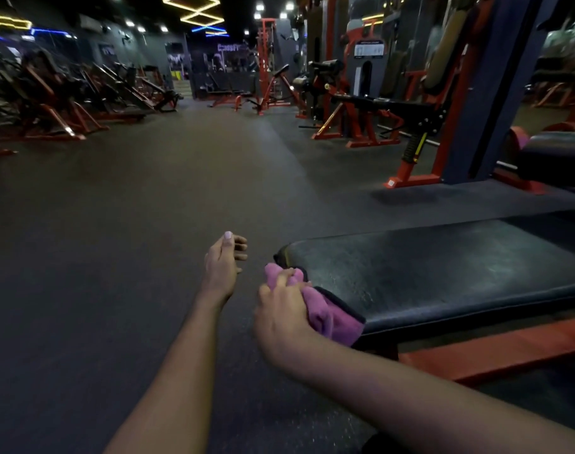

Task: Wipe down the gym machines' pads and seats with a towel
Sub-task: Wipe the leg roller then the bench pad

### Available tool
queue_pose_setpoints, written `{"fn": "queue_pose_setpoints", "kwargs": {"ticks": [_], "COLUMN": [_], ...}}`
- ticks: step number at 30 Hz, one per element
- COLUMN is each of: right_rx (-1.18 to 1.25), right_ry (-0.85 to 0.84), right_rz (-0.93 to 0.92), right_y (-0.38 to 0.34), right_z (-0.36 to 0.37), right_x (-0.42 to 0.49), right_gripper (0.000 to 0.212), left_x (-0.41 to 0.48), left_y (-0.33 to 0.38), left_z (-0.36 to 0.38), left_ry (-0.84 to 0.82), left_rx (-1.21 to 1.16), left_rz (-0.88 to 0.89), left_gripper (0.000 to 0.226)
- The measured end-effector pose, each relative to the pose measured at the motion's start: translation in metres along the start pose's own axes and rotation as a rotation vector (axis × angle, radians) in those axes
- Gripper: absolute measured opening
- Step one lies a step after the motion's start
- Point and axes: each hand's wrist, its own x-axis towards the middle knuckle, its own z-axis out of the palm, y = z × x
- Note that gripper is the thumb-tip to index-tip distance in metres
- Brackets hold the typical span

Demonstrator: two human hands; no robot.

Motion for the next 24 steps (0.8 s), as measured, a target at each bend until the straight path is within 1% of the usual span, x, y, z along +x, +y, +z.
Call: {"fn": "queue_pose_setpoints", "kwargs": {"ticks": [1,3,5,7,9,11,13,15,16,17,18,20,21,22,24], "right_rx": [0.076,0.219,0.239,0.223,0.237,0.277,0.314,0.365,0.388,0.41,0.418,0.458,0.504,0.546,0.672], "right_ry": [0.022,-0.006,-0.035,0.029,0.14,0.191,0.203,0.18,0.199,0.248,0.338,0.6,0.703,0.764,0.824], "right_rz": [0.006,0.063,0.073,0.067,0.072,0.083,0.132,0.192,0.204,0.198,0.196,0.185,0.194,0.229,0.367], "right_y": [0.003,0.013,0.014,0.007,0.004,0.005,0.005,-0.002,-0.005,-0.007,-0.008,-0.004,-0.001,0.002,0.003], "right_z": [-0.001,-0.008,-0.014,-0.007,0.012,0.024,0.019,0.012,0.014,0.02,0.031,0.064,0.082,0.093,0.096], "right_x": [-0.006,-0.004,-0.005,-0.024,-0.05,-0.066,-0.06,-0.048,-0.046,-0.049,-0.057,-0.077,-0.086,-0.092,-0.093], "right_gripper": [0.046,0.046,0.048,0.046,0.042,0.041,0.041,0.041,0.041,0.042,0.043,0.044,0.045,0.047,0.053], "left_x": [0.001,0.003,0.007,0.011,0.015,0.014,0.012,0.012,0.012,0.012,0.013,0.011,0.008,0.008,0.007], "left_y": [0.0,-0.001,-0.004,-0.004,0.0,0.004,0.007,0.008,0.008,0.007,0.006,0.007,0.006,0.006,0.005], "left_z": [-0.002,-0.003,0.0,0.009,0.022,0.034,0.041,0.043,0.044,0.044,0.045,0.047,0.049,0.05,0.053], "left_ry": [-0.015,-0.055,-0.113,-0.21,-0.335,-0.441,-0.461,-0.443,-0.435,-0.422,-0.414,-0.386,-0.372,-0.354,-0.31], "left_rx": [-0.003,-0.005,0.002,0.027,0.074,0.118,0.124,0.106,0.098,0.094,0.095,0.086,0.082,0.087,0.134], "left_rz": [-0.003,-0.009,-0.038,-0.082,-0.117,-0.155,-0.186,-0.209,-0.213,-0.22,-0.226,-0.233,-0.234,-0.226,-0.199], "left_gripper": [0.053,0.052,0.047,0.046,0.047,0.049,0.051,0.051,0.051,0.051,0.05,0.047,0.047,0.047,0.047]}}
